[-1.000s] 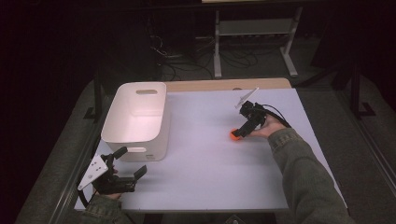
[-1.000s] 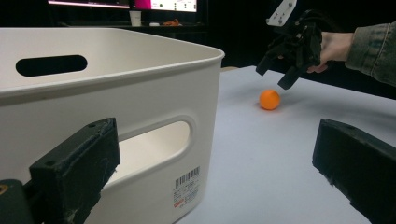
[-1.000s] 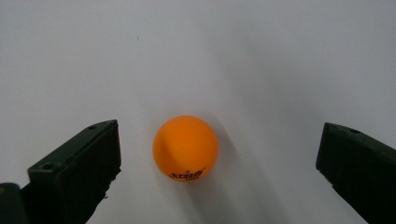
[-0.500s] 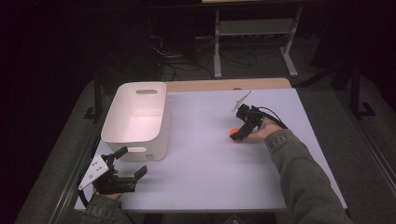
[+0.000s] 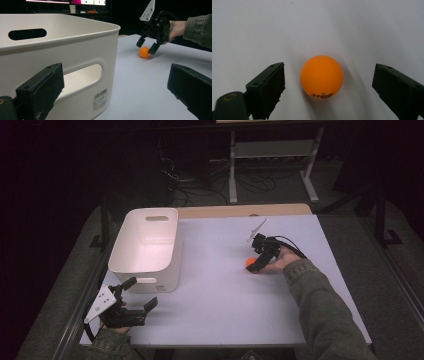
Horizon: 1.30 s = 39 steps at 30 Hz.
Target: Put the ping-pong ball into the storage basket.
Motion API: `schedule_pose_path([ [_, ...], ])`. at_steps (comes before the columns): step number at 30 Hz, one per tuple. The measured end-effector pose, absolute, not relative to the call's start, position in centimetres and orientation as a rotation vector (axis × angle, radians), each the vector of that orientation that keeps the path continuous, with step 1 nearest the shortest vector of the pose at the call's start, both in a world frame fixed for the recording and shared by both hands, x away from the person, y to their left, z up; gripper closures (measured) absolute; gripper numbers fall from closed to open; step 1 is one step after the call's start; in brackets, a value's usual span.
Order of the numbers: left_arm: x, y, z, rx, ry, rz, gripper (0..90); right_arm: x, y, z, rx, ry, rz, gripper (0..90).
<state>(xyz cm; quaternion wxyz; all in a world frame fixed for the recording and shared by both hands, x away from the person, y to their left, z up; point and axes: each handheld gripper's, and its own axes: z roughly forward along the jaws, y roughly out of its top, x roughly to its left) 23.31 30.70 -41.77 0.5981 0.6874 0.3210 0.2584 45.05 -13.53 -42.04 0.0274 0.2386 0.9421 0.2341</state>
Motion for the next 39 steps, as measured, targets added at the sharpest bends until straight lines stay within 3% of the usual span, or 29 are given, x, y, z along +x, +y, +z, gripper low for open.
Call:
schedule_pose_path([
  [12,23.3,30.7,-41.8,1.596,0.744,0.598,0.2,45.1,-13.3,-42.3,0.706,2.933,0.683,29.5],
  [18,23.3,30.6,-41.8,1.599,0.743,0.598,0.2,45.1,-13.2,-42.4,0.679,2.954,0.704,48.2],
  [29,23.3,30.6,-41.8,1.601,0.742,0.595,0.2,44.7,-13.1,-41.6,0.661,2.965,0.718,49.4],
  [39,23.4,30.5,-41.8,1.605,0.741,0.596,0.2,43.9,-12.4,-38.5,0.610,2.939,0.751,49.5],
])
